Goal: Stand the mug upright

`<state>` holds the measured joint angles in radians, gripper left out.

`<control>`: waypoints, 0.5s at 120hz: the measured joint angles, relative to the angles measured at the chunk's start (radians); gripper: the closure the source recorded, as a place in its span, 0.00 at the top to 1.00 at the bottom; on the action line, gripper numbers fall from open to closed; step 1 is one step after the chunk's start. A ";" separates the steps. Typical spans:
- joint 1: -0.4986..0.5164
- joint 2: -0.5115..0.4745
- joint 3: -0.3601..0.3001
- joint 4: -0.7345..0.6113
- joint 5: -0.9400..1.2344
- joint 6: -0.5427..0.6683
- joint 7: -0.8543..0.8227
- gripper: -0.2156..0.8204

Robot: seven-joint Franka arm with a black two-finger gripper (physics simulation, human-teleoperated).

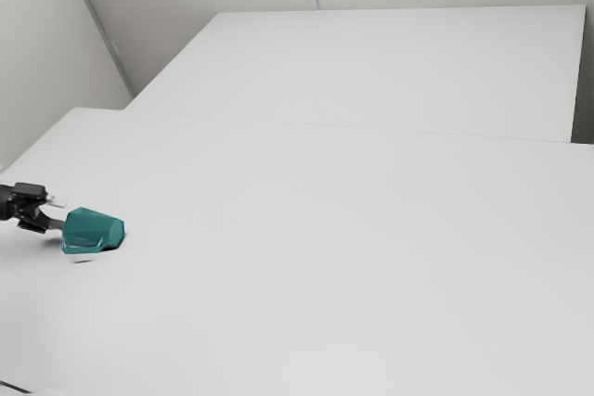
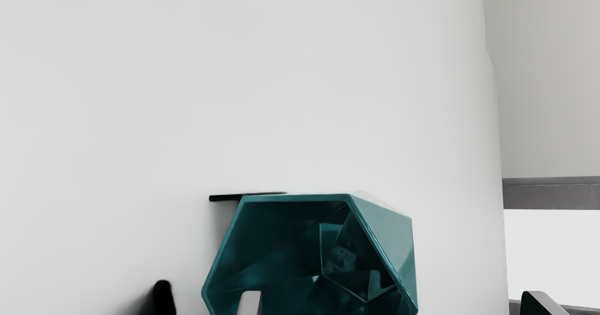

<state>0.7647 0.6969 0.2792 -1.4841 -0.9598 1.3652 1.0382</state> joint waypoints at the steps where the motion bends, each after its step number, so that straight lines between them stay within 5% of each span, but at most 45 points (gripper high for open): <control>1: 0.000 0.000 0.000 0.000 0.000 0.000 0.000 0.79; 43: -0.009 0.001 -0.014 -0.001 -0.013 0.014 -0.007 0.79; 60: -0.012 0.001 -0.014 -0.004 -0.015 0.016 -0.009 0.69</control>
<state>0.7522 0.6975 0.2653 -1.4880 -0.9752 1.3816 1.0297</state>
